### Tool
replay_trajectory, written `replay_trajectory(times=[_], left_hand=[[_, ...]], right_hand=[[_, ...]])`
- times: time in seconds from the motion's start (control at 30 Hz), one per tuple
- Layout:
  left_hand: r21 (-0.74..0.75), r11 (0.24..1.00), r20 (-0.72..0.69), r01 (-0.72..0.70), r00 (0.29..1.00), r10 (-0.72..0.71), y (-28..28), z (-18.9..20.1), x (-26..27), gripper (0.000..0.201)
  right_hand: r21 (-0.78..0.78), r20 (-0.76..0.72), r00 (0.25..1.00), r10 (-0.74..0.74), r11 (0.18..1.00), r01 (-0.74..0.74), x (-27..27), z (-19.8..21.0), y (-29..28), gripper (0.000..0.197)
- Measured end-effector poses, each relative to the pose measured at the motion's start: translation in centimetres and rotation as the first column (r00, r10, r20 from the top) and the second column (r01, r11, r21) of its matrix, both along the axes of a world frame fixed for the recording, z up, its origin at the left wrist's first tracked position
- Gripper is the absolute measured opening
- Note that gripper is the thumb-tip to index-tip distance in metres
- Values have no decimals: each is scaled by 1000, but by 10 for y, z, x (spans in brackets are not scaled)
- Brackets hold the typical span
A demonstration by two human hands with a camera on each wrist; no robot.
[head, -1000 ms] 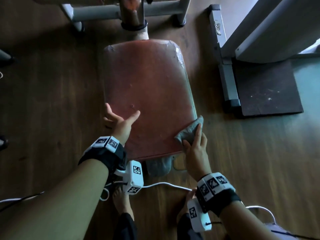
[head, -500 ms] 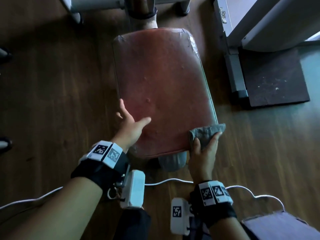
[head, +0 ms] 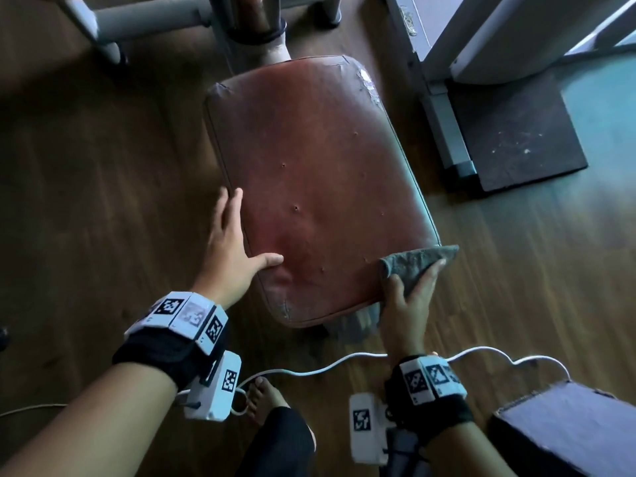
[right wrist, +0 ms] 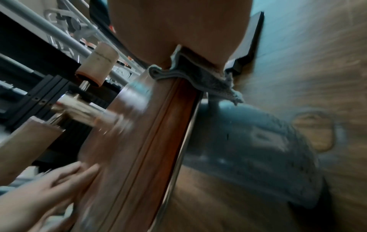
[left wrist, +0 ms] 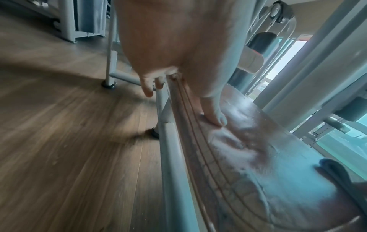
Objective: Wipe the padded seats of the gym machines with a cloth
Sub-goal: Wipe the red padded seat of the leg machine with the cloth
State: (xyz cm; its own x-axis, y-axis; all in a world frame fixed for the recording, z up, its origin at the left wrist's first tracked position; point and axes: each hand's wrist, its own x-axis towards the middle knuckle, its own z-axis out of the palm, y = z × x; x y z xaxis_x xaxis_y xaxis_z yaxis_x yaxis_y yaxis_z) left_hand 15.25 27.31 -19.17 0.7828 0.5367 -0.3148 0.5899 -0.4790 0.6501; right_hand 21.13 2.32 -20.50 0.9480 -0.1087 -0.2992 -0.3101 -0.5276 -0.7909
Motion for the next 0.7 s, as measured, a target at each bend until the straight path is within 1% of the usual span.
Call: replay_trajectory(times=[0.1, 0.17, 0.23, 0.33, 0.37, 0.43, 0.5, 0.57, 0.63, 0.7], left_hand=[[5, 1000, 18, 2, 1000, -3, 1, -4, -6, 117], [13, 1000, 27, 15, 1000, -16, 2, -7, -7, 117], [-2, 1000, 40, 14, 999, -14, 3, -9, -8, 117], [-8, 1000, 55, 11, 998, -11, 2, -9, -8, 117], [-7, 1000, 55, 16, 998, -15, 2, -9, -8, 118], [-5, 1000, 47, 29, 998, -29, 4, -9, -8, 118], [-2, 999, 38, 48, 998, -48, 5, -9, -8, 118], [5, 998, 26, 58, 998, -58, 5, -8, -8, 118], [-8, 998, 18, 55, 998, -55, 5, -8, -8, 118], [-31, 998, 2, 49, 999, -49, 5, -10, -8, 118]], right_hand=[[8, -15, 998, -54, 999, 54, 19, 4, -5, 84], [-4, -19, 998, -66, 998, 66, 11, 4, 2, 85], [5, -26, 999, -30, 1000, 30, -15, 1, 15, 83], [75, -62, 994, 90, 994, -85, -59, 2, 30, 81], [86, -58, 992, 112, 991, -107, -65, 3, 31, 83], [88, -46, 993, 112, 990, -108, -59, 2, 28, 85], [62, -33, 998, 58, 997, -56, -42, 1, 21, 87], [51, -33, 999, -42, 998, 43, -20, 0, 14, 87], [85, -44, 988, -150, 984, 154, -4, 3, 11, 85], [127, -68, 976, -208, 968, 215, -3, 3, 15, 81]])
